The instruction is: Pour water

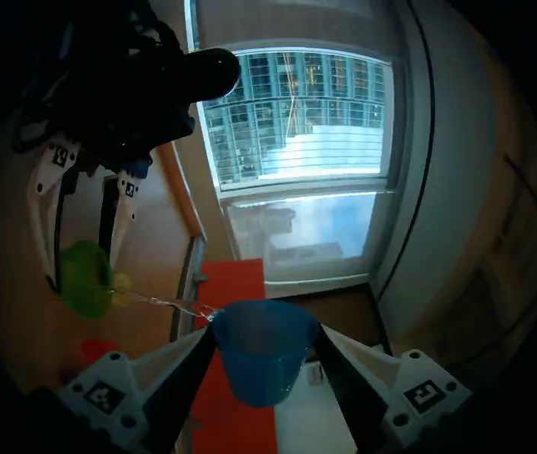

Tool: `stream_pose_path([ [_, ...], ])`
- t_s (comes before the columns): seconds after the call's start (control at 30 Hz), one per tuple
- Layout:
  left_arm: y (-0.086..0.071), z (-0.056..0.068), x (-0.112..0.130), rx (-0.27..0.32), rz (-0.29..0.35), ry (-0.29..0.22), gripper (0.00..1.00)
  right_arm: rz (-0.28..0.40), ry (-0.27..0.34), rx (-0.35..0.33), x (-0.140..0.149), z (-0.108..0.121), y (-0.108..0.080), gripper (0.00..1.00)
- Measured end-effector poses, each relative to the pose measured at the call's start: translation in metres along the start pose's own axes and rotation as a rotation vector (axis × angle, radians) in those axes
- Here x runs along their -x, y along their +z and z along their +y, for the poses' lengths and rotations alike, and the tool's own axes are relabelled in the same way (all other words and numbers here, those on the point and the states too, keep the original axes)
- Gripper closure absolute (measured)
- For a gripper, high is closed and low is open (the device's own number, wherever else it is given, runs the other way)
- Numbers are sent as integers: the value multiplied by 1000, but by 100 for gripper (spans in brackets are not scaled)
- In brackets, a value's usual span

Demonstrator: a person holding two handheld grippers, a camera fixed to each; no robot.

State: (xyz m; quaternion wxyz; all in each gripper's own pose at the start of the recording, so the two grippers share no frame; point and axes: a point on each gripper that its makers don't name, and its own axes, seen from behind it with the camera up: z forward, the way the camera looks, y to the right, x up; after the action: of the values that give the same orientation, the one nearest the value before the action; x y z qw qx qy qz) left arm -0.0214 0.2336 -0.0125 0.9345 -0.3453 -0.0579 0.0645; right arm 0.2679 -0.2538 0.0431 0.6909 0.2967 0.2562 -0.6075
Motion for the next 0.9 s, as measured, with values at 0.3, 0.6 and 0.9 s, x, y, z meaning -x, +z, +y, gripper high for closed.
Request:
stream_pose_path([
  [0.3, 0, 0, 0, 0, 0, -1, 13, 1, -44, 7, -2, 4, 2, 7],
  [0.6, 1, 0, 0, 1, 1, -1, 13, 5, -85, 16, -6, 8, 3, 7],
  [0.9, 2, 1, 0, 1, 0, -1, 13, 6, -140, 22, -8, 6, 5, 7],
])
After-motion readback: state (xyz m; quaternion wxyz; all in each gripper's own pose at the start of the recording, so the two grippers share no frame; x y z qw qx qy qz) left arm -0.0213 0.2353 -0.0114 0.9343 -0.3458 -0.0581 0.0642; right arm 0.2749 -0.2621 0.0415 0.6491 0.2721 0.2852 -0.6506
